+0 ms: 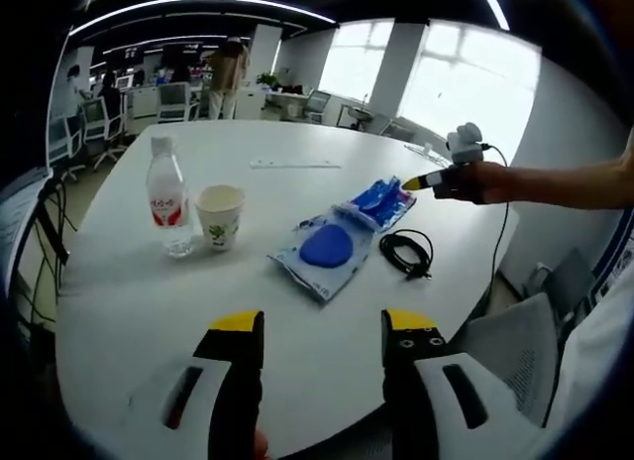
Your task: Arrange the tabletop items into an orderly group along one side of the table until the central work area is clear of visible clutter.
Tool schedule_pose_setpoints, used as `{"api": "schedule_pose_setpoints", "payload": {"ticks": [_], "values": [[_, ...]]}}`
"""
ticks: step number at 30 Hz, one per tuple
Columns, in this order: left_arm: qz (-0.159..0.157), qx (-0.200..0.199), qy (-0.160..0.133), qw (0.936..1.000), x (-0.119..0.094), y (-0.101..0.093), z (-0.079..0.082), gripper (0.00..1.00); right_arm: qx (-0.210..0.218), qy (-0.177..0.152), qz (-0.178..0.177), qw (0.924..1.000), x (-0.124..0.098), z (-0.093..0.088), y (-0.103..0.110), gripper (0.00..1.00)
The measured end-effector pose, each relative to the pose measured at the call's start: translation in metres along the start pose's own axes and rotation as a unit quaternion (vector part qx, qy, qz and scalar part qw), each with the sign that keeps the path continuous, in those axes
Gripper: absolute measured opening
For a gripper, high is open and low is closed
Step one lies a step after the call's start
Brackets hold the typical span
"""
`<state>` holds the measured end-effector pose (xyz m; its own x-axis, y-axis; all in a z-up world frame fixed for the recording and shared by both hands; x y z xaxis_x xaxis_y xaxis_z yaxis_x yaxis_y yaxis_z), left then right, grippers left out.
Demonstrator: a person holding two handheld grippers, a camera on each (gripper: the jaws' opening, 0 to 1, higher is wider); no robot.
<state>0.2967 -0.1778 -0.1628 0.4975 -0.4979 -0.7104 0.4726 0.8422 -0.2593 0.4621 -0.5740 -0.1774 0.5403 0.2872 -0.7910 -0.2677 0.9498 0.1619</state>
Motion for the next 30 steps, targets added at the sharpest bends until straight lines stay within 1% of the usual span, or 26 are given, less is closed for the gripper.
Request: {"api": "schedule_pose_setpoints", "payload": {"ticks": [6,15,23,30], "values": [[-0.005,0.008,0.003,0.9999,0.004,-0.006,0.003,0.47,0.012,-0.004,-0.01,0.9999,-0.009,-0.007,-0.015,0.0],[-0.008,0.014,0.007,0.9999,0.006,-0.01,0.004,0.47,0.024,-0.004,-0.021,0.9995,-0.016,-0.015,-0.03,0.0],[-0.007,0.013,0.009,0.9998,0.006,-0.01,0.003,0.47,0.035,-0.007,-0.028,0.999,-0.019,-0.016,-0.04,0.0],[-0.003,0.011,0.011,0.9999,0.004,-0.008,0.001,0.47,0.036,-0.006,-0.032,0.9988,-0.017,-0.013,-0.045,0.0]]}}
Point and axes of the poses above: the point that each gripper's makers call its tool centre point, and the gripper's own axes: x roughly forward along the fingers, y roughly to its left, z roughly out of its top, the point moved 9 cm from there along -x, roughly backward along the fingers, and after that the axes turned 12 degrees about y, right-handed, at the moved point
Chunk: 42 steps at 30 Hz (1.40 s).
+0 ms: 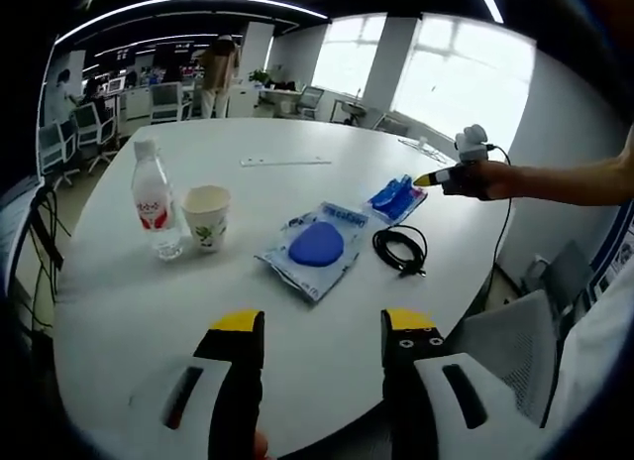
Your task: Arrange the tabletop items into an orderly group along one side of the table until the central work area is clear of visible clutter.
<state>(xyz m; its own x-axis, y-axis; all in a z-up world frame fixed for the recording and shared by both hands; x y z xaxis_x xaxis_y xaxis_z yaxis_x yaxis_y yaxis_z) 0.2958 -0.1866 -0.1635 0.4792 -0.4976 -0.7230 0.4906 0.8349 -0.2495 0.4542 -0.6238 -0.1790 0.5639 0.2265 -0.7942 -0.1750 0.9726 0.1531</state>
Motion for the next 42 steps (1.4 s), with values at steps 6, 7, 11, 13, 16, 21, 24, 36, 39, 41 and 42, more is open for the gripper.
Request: {"api": "schedule_pose_setpoints", "payload": {"ticks": [6,7,11,13,16,21,24,36,39,41,42], "values": [[0.004,-0.004,0.0,1.0,-0.001,0.001,-0.001,0.47,0.001,0.0,-0.001,1.0,0.002,0.005,-0.003,0.0],[0.005,-0.005,0.0,1.0,-0.001,0.002,-0.002,0.47,-0.001,0.001,-0.001,1.0,0.004,0.006,-0.003,0.0],[0.007,-0.008,0.0,0.9999,-0.002,0.003,-0.003,0.47,0.001,0.004,-0.001,1.0,0.009,0.007,-0.005,0.0],[0.009,-0.01,0.001,0.9999,-0.003,0.004,-0.003,0.47,0.001,0.005,-0.001,1.0,0.013,0.008,-0.006,0.0],[0.012,-0.013,0.001,0.9998,-0.004,0.005,-0.004,0.47,0.0,0.009,-0.001,1.0,0.018,0.01,-0.006,0.0],[0.017,-0.017,0.004,0.9997,-0.005,0.007,-0.005,0.47,-0.002,0.012,0.0,0.9999,0.024,0.012,-0.007,0.0],[0.019,-0.02,0.005,0.9996,-0.005,0.007,-0.005,0.47,0.0,0.014,0.0,0.9999,0.028,0.012,-0.009,0.0],[0.026,-0.027,0.012,0.9992,-0.004,0.008,-0.006,0.47,0.007,0.024,-0.001,0.9997,0.043,0.01,-0.014,0.0],[0.027,-0.027,0.015,0.9991,-0.003,0.008,-0.006,0.47,0.008,0.027,-0.001,0.9996,0.046,0.009,-0.016,0.0],[0.028,-0.027,0.016,0.9991,-0.002,0.007,-0.006,0.47,0.009,0.029,-0.003,0.9995,0.048,0.008,-0.018,0.01],[0.029,-0.027,0.017,0.9991,-0.002,0.007,-0.006,0.47,0.009,0.03,-0.002,0.9995,0.049,0.008,-0.019,0.01]]}}
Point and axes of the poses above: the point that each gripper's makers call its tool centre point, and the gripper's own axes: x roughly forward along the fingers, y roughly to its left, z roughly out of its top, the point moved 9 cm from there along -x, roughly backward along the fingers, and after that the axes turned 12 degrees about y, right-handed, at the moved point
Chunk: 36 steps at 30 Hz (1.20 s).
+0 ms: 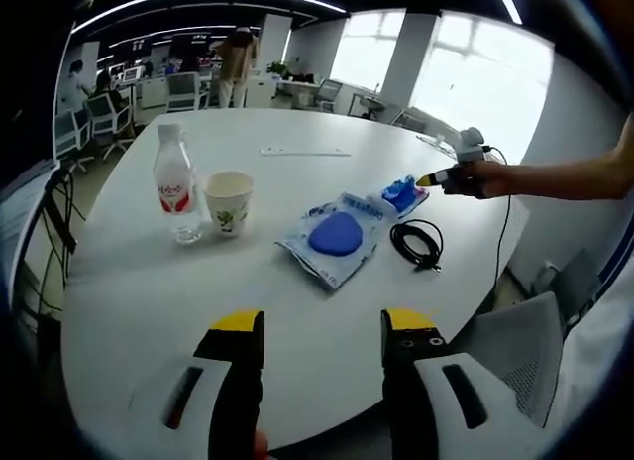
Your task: Arrange the tabletop items into an orderly group along one side of the table until the central work area is clear of visible clutter.
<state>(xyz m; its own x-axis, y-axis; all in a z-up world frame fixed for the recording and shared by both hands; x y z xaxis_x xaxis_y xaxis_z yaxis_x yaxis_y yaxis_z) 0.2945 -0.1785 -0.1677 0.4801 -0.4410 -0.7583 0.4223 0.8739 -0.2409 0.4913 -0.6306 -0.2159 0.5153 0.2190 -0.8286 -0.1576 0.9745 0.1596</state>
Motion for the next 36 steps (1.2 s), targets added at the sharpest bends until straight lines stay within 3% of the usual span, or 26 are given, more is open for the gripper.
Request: {"api": "schedule_pose_setpoints", "payload": {"ticks": [14,36], "values": [[0.003,0.0,0.01,0.9999,0.003,0.001,0.002,0.47,0.021,0.008,0.001,0.9997,-0.004,-0.013,0.008,0.01],[-0.001,0.003,0.01,0.9999,0.011,0.004,0.013,0.47,0.017,0.019,0.001,0.9997,-0.002,-0.013,0.004,0.04]]}}
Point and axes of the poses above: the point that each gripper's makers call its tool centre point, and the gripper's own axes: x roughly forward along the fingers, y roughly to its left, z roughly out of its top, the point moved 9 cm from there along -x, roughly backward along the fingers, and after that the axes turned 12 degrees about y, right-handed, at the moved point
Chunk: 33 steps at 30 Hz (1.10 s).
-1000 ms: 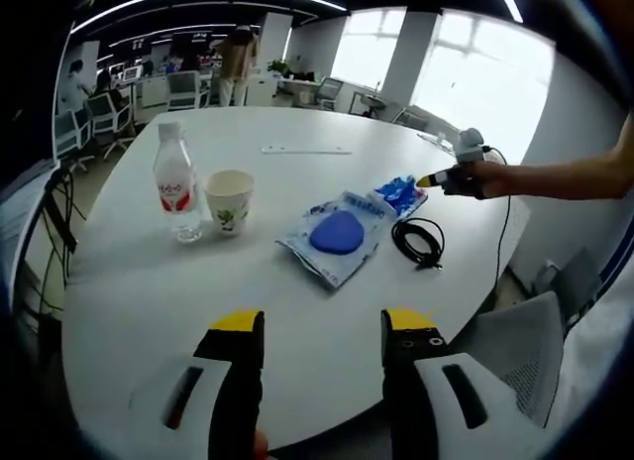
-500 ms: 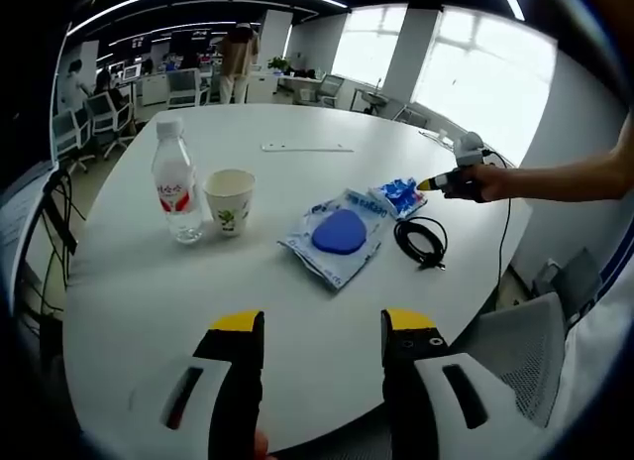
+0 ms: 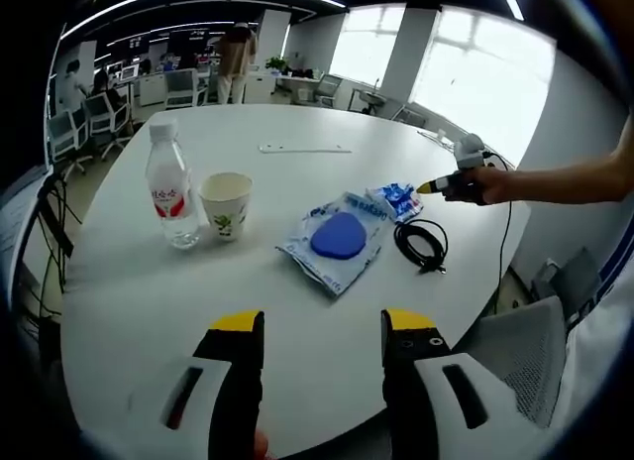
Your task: Arrange the tabletop items into an orderly group along one side of the table until the central work area is clear of visible clutter.
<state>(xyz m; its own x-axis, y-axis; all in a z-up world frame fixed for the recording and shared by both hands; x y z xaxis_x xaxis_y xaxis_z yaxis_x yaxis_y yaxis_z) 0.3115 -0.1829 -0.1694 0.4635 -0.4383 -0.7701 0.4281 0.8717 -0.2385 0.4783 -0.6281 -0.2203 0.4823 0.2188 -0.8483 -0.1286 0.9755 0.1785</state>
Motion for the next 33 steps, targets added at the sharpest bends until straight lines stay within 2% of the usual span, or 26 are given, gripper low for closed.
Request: {"api": "schedule_pose_setpoints", "payload": {"ticks": [6,12,22,33], "values": [[-0.001,0.0,-0.001,1.0,0.002,0.001,0.001,0.47,-0.004,-0.003,0.0,1.0,-0.005,0.001,0.0,0.04],[-0.006,-0.001,-0.003,1.0,0.006,-0.001,0.003,0.46,-0.014,-0.005,0.002,0.9999,0.002,0.007,-0.009,0.06],[-0.016,0.007,-0.003,0.9998,0.015,-0.006,0.01,0.46,-0.021,-0.011,0.004,0.9997,0.001,0.006,-0.018,0.06],[-0.023,0.019,-0.002,0.9995,0.024,-0.009,0.018,0.45,-0.035,-0.013,0.017,0.9992,-0.003,0.0,-0.009,0.06]]}}
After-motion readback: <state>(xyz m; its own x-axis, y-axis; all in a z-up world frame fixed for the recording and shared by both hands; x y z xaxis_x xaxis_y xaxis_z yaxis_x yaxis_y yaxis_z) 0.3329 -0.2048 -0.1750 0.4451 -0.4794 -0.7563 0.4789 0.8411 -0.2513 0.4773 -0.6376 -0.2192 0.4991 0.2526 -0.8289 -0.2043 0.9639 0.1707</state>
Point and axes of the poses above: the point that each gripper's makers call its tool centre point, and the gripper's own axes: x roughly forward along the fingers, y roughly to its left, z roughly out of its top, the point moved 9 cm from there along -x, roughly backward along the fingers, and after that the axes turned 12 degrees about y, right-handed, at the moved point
